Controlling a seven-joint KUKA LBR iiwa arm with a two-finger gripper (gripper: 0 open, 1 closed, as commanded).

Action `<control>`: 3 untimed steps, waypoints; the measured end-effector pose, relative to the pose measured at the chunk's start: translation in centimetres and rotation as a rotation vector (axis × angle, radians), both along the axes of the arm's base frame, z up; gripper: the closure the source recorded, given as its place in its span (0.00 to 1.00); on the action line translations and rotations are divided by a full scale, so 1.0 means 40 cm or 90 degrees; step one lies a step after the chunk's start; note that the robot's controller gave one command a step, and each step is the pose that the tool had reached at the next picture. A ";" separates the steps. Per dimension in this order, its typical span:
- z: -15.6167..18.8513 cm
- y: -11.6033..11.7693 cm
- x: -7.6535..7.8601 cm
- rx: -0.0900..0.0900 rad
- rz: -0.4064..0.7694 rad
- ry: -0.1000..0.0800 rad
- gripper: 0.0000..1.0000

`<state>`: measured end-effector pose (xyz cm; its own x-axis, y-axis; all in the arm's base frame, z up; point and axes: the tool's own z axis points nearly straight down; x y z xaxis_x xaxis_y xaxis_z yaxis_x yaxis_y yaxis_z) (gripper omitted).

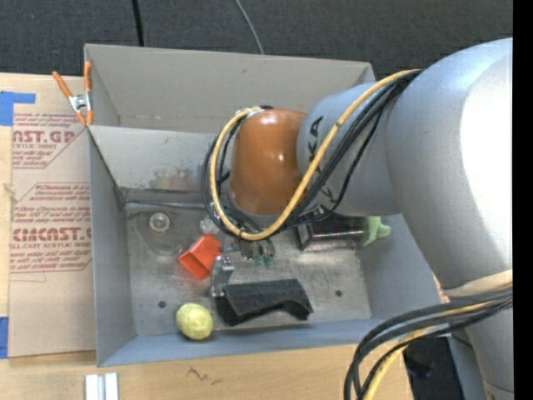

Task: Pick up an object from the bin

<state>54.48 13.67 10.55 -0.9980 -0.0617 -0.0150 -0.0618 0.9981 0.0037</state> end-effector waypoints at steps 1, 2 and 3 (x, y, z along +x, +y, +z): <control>-0.010 -0.001 -0.010 -0.001 0.000 0.008 1.00; -0.010 -0.001 -0.010 -0.001 0.000 0.008 1.00; 0.044 0.002 -0.022 -0.003 0.008 0.010 1.00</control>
Offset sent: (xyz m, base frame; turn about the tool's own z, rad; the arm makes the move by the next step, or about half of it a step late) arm 0.0000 0.0000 0.0000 0.0000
